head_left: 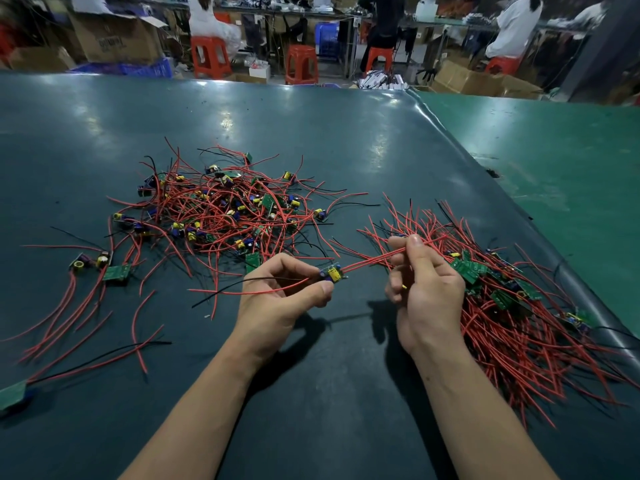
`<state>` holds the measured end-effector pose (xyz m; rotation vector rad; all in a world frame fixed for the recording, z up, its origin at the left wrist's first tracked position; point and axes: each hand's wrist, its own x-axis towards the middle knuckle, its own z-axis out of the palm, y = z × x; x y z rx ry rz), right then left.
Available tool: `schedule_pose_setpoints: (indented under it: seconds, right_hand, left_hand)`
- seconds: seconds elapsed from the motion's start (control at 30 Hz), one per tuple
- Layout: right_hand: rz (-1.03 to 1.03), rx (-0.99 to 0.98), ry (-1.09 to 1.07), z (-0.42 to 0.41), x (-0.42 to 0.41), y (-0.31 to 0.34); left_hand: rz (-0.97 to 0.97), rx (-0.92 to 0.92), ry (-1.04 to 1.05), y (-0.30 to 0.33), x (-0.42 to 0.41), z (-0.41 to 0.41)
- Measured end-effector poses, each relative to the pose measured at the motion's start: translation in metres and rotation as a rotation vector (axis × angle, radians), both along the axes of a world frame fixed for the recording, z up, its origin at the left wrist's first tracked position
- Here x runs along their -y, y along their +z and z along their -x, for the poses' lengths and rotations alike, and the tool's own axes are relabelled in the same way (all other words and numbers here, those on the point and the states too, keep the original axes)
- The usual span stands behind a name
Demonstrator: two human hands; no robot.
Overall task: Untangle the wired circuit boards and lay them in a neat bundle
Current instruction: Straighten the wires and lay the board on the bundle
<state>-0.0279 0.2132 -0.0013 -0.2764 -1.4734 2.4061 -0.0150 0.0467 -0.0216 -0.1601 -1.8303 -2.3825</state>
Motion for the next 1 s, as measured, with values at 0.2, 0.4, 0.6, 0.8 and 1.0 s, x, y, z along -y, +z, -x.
schedule_pose_setpoints:
  seconds: [0.2, 0.4, 0.6, 0.8, 1.0]
  right_hand:
    - [0.043, -0.049, -0.126, 0.001, -0.004, 0.002]
    - [-0.109, -0.029, -0.004, -0.005, 0.000, -0.002]
    - [-0.430, 0.051, -0.064, -0.001, 0.002, -0.014]
    - [-0.380, -0.015, 0.064, -0.004, 0.001, -0.008]
    - [-0.204, 0.078, 0.607, -0.015, 0.017, -0.008]
  left_hand:
    - [-0.118, -0.003, 0.018, 0.003, 0.003, 0.000]
    - [-0.470, 0.042, 0.018, 0.012, 0.011, 0.000]
    - [-0.482, 0.061, 0.091, 0.019, 0.016, 0.002]
    - [-0.400, 0.178, -0.064, 0.025, 0.025, -0.002]
    - [0.057, 0.195, -0.228, 0.018, -0.006, -0.018]
